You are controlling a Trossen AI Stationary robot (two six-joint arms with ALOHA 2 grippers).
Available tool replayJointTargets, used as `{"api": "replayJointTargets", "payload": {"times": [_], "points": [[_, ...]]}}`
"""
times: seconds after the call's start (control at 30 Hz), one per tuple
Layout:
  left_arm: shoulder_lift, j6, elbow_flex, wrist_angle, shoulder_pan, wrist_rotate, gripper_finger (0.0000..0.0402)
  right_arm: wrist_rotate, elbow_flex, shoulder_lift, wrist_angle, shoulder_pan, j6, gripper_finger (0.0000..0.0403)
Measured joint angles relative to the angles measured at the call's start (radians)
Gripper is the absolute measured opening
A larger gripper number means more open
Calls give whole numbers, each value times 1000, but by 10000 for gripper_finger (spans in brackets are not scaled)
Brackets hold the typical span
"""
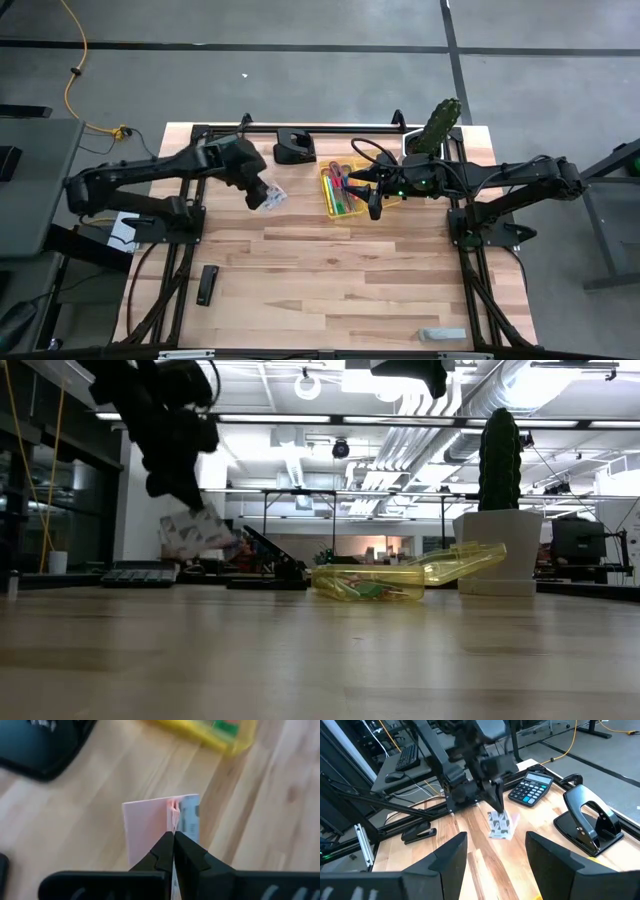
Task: Pack school essentials
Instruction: Put the pink sticky notes into the yellow supply box
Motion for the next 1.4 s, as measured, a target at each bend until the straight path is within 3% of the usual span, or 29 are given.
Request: {"api": "replayJointTargets", "payload": {"times": [0.23, 0.6, 0.97, 1.27, 1.4], "points": [[-157, -64, 0, 76, 0, 60, 0, 0, 0, 0, 0, 0, 0, 194], [-345, -232, 0, 400, 0, 89, 0, 28, 0, 0, 20, 0, -4, 194], [-358, -295, 1, 748, -22, 95, 0, 20, 0, 0, 141, 0, -36, 194], [-353, -270, 1, 764, -70, 35, 0, 18, 0, 0, 156, 0, -60, 194], [-350, -268, 1, 764, -93, -23, 0, 41, 0, 10, 205, 0, 13, 194]]}}
